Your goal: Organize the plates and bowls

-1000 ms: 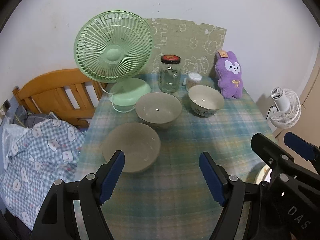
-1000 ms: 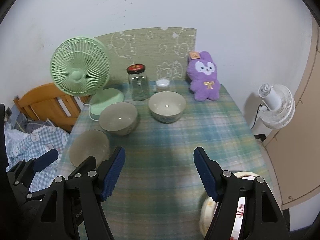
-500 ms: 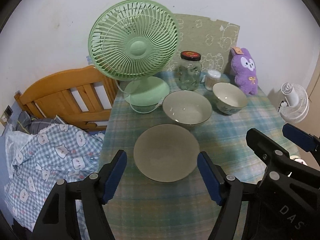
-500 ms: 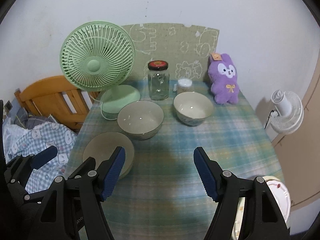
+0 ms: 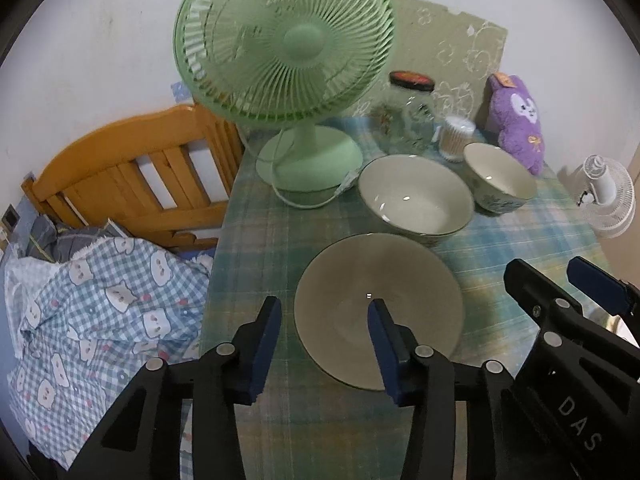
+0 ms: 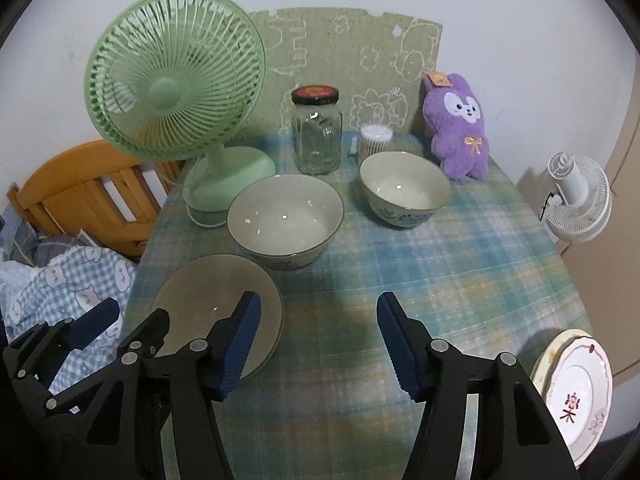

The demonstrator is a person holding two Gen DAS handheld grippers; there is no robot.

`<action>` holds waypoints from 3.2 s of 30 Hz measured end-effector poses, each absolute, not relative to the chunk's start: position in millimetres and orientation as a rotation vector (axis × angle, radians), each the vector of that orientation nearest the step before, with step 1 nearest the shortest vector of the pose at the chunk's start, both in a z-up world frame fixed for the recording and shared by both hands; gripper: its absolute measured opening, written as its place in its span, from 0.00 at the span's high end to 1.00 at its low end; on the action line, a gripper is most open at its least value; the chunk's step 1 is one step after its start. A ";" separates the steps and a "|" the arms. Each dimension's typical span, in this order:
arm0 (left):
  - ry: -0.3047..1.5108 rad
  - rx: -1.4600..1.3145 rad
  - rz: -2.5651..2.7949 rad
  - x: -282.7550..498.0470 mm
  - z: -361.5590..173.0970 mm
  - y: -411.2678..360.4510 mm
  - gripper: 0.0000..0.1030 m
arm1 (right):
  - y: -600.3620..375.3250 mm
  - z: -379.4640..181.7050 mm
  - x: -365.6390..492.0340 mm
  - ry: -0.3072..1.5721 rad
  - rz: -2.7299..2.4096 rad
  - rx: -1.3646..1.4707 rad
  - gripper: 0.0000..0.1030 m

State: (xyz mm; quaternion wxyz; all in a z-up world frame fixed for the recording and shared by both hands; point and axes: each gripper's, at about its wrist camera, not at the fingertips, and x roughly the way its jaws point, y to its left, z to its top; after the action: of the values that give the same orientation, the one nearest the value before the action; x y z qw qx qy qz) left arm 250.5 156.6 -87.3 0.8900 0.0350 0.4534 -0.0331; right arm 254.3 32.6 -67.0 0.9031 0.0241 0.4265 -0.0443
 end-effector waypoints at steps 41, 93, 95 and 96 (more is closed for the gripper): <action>1.067 -0.009 -0.080 288.8 -137.8 177.0 0.90 | 53.5 -130.8 293.4 1.015 -0.003 0.055 0.89; 1.032 0.021 -0.093 155.0 -109.5 30.5 0.91 | -100.0 -100.8 156.6 1.054 -0.004 0.056 0.89; 1.038 0.026 -0.095 149.6 -112.8 27.0 0.91 | -103.3 -104.7 151.2 1.064 -0.006 0.058 0.89; 1.040 0.030 -0.095 147.3 -113.7 25.9 0.91 | -104.4 -106.2 148.4 1.068 -0.005 0.058 0.89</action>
State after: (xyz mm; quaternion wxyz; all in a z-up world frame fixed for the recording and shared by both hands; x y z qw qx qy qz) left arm 147.3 25.9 -113.7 0.8666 0.0143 0.4968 -0.0455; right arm 148.4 -104.4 -106.2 0.8603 0.0277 0.5090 -0.0025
